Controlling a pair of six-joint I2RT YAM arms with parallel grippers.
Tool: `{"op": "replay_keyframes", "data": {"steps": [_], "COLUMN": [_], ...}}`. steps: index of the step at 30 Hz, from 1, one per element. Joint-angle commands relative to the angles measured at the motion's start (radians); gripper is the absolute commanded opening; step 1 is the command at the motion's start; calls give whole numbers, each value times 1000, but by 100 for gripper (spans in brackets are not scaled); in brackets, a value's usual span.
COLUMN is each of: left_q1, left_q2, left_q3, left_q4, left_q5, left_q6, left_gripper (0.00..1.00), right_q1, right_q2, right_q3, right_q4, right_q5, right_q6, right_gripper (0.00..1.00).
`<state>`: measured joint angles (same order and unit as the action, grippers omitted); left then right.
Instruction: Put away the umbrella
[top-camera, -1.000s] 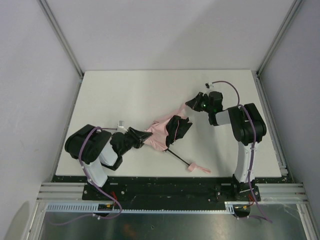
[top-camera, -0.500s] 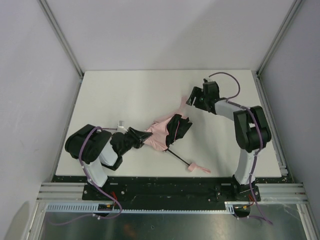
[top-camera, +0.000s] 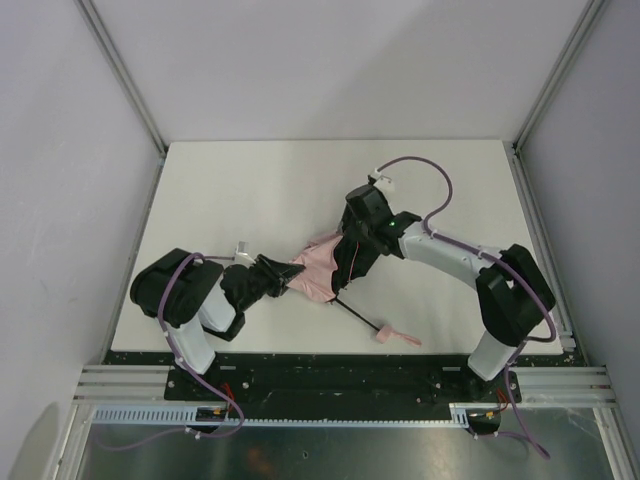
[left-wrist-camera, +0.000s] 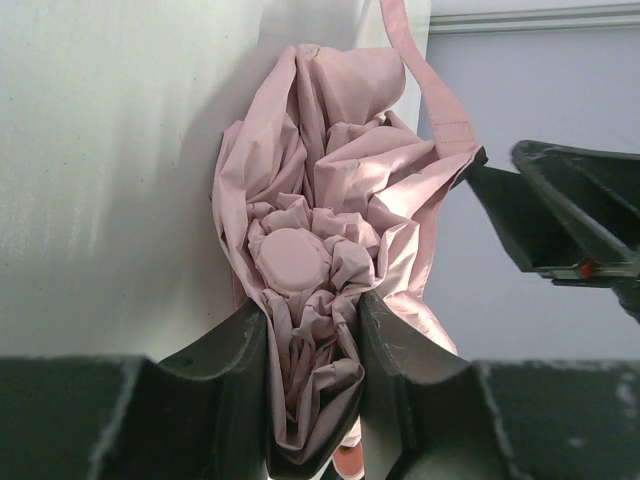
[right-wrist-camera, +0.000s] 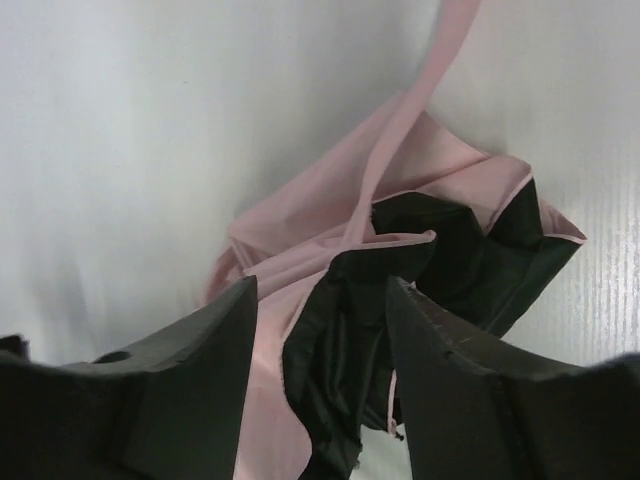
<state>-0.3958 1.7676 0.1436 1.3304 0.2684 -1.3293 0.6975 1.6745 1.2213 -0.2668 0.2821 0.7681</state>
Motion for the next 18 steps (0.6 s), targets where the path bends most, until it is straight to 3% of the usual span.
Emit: {"op": "replay_keyframes", "data": {"steps": [1,13,14,17,18], "left_q1": [0,1,1,2,2], "left_q2": [16,30,30,30,30], "left_q3": [-12,-12,-14,-16,-17], "left_q4": [68,92,93,96,98], "left_q5": [7,11,11,10,11], "left_q6": [24,20,19,19,19], "left_gripper": [0,0,0,0,0], "right_q1": [14,39,38,29,18], "right_q2": [42,167,168,154,143], "right_q3": [-8,57,59,61,60], "right_q4": [1,16,12,15,21], "right_q5": [121,80,74,61,42], "right_q6": [99,67,73,53,36], "right_gripper": [53,45,40,11,5]}}
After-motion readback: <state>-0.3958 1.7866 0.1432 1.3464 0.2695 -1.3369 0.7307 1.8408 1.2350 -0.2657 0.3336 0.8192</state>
